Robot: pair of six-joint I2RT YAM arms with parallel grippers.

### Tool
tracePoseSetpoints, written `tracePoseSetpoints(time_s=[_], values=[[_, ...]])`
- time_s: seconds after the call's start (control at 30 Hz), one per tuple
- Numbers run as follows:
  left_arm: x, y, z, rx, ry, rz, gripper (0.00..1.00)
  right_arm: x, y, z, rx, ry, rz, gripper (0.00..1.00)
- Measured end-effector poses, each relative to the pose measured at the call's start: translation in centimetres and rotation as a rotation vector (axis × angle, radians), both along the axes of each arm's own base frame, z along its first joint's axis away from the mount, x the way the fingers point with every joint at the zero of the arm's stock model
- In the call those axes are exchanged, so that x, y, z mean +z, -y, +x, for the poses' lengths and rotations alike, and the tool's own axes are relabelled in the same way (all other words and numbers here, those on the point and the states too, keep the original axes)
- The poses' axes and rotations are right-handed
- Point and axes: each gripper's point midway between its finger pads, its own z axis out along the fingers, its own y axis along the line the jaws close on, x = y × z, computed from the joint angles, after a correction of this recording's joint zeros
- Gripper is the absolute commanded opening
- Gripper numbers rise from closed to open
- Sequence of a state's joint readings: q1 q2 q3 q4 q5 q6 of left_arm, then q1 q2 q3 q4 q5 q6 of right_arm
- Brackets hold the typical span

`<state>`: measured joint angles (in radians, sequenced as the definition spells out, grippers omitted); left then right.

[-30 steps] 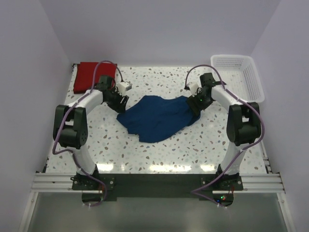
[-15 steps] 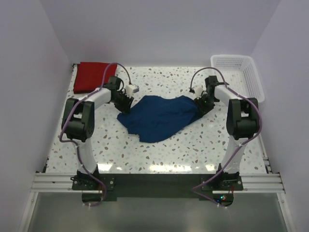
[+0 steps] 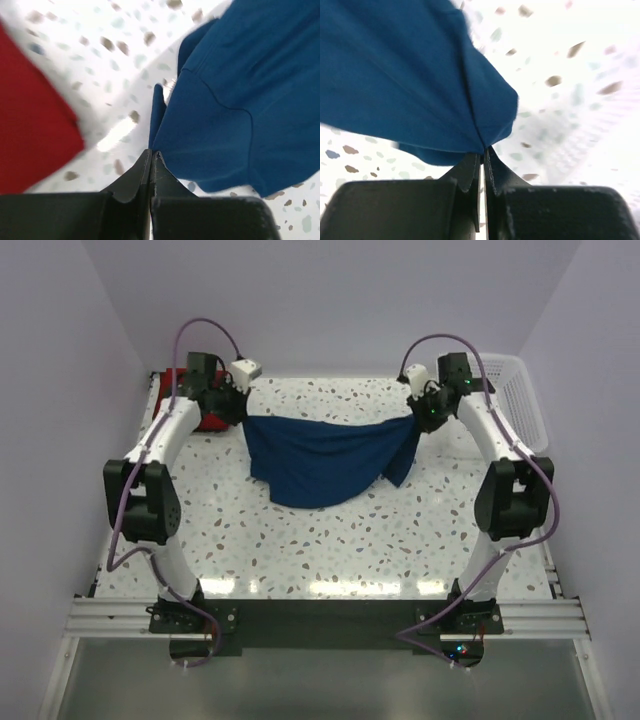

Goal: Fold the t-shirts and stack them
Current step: Flatten the tshirt out

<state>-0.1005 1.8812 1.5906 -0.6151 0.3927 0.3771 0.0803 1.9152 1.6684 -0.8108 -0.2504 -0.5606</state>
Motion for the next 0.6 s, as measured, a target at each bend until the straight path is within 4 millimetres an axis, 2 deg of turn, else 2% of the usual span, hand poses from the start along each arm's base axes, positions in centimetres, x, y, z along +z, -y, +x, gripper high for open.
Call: tracePoseSetpoints(time_s=[0.1, 0.17, 0.23, 0.27, 0.3, 0.33, 0.4, 0.57, 0.6], values=[[6.1, -1.3, 0.8, 0.03, 0.151, -0.009, 0.0, 6.2, 0.1, 1.2, -0.007, 0.163, 0.002, 0.0], [10.0, -1.9, 0.2, 0.042, 0.245, -0.014, 0.0, 11.3, 0.5, 1.4, -0.021, 0.298, -0.003, 0.0], [14.1, -2.1, -1.2, 0.036, 0.343, -0.02, 0.0, 15.8, 1.1, 0.8, -0.039, 0.415, -0.012, 0.0], [16.4, -2.0, -2.4, 0.026, 0.399, -0.029, 0.0, 18.1, 1.5, 0.2, -0.051, 0.478, -0.017, 0.0], [17.8, -1.9, -3.4, 0.016, 0.435, -0.034, 0.0, 20.4, 2.0, -0.5, -0.065, 0.541, -0.024, 0.0], [19.8, -1.7, -5.0, -0.003, 0.493, -0.041, 0.0, 22.2, 2.5, -1.1, -0.077, 0.589, -0.03, 0.0], [22.3, -1.4, -8.0, -0.03, 0.564, -0.058, 0.0, 26.9, 3.9, -2.7, -0.122, 0.727, -0.055, 0.0], [27.8, 0.4, -16.1, -0.125, 0.733, -0.155, 0.0, 36.1, 6.5, -6.4, -0.212, 1.014, -0.119, 0.0], [28.6, 0.8, -17.3, -0.135, 0.749, -0.181, 0.0, 37.8, 6.8, -6.8, -0.224, 1.061, -0.128, 0.0]])
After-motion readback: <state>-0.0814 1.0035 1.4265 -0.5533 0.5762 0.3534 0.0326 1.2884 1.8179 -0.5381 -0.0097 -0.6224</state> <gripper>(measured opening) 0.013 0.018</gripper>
